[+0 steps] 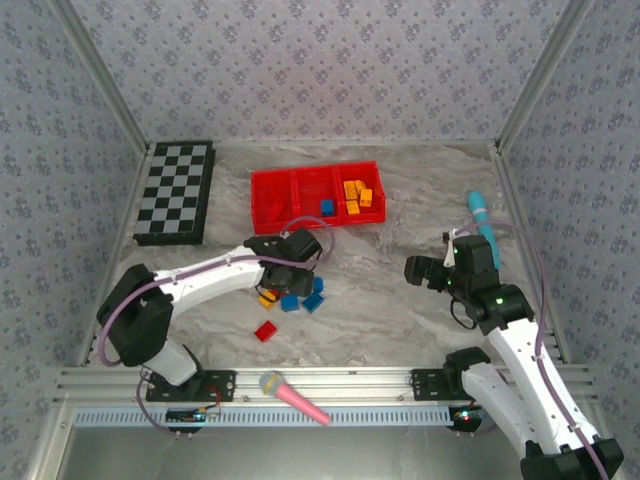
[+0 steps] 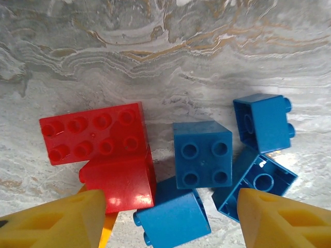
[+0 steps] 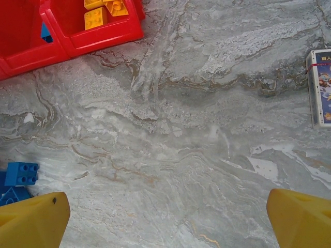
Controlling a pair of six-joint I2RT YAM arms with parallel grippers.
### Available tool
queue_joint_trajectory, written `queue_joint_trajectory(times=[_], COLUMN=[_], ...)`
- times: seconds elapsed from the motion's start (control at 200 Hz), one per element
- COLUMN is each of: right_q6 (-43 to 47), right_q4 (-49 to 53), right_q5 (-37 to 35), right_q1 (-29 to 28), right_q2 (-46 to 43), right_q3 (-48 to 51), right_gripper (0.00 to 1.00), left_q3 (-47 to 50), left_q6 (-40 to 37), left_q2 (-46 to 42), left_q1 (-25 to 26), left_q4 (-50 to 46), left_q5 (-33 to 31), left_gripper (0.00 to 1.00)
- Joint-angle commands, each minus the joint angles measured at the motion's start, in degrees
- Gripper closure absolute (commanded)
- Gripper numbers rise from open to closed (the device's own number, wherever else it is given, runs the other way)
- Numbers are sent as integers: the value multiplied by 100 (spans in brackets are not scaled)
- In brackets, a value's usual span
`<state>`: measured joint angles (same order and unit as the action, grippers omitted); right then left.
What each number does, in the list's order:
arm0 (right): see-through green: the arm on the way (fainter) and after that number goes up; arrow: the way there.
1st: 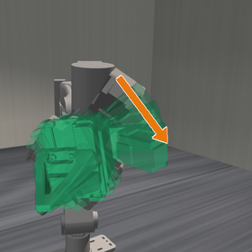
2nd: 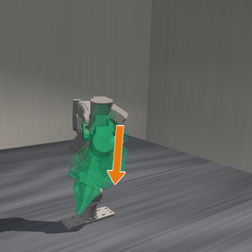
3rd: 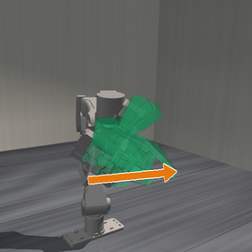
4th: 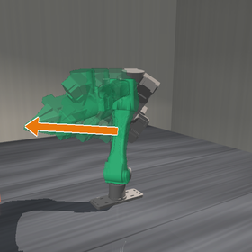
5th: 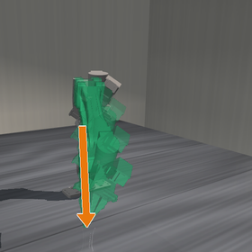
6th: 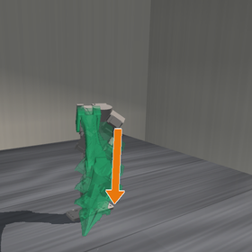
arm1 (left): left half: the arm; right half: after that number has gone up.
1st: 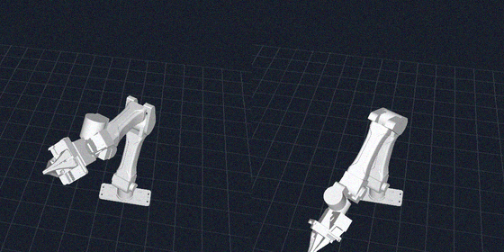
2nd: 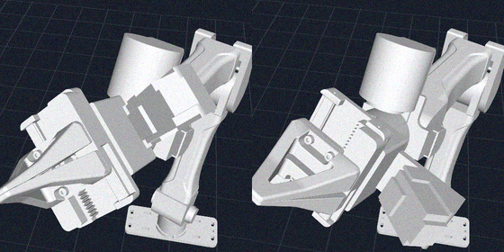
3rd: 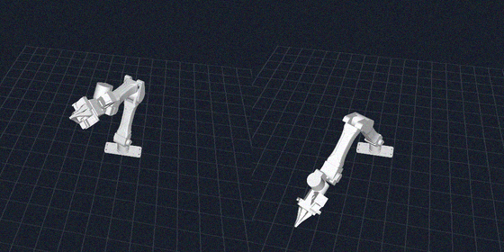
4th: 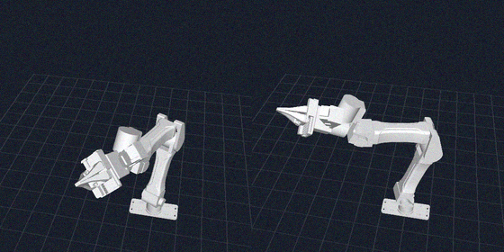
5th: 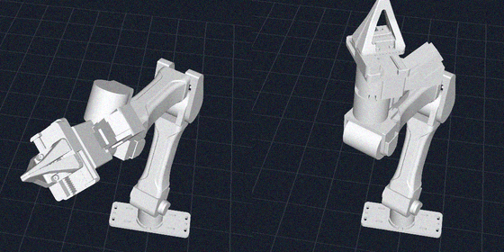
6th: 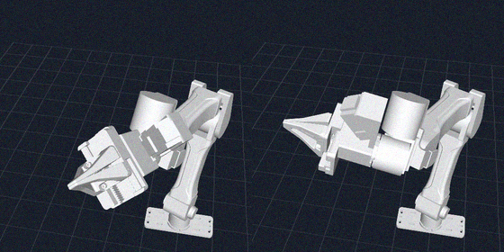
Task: Sort the legos into containers by color
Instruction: Pick up the lego from the center of the table.
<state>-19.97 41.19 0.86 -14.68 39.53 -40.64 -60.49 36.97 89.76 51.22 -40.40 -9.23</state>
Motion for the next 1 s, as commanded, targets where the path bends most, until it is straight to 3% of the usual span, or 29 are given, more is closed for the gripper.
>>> queue_joint_trajectory(times=[0.0,0.235,0.69,0.995], right_q6=[-38,-34,-33,-32], right_q4=[95,83,73,89], right_q5=[10,1,-21,-25], right_q1=[-39,-44,-51,-52], right_q2=[-24,-16,-7,-28], right_q3=[31,32,40,37], right_gripper=[0,0,0,0], left_q3=[-251,-319,-613,-382], left_q6=[-28,58,63,309], left_q2=[231,437,793,956], left_q1=[2,7,2,-131], left_q4=[20,119,112,499], left_q5=[156,323,245,330], left_gripper=[36,44,45,51])
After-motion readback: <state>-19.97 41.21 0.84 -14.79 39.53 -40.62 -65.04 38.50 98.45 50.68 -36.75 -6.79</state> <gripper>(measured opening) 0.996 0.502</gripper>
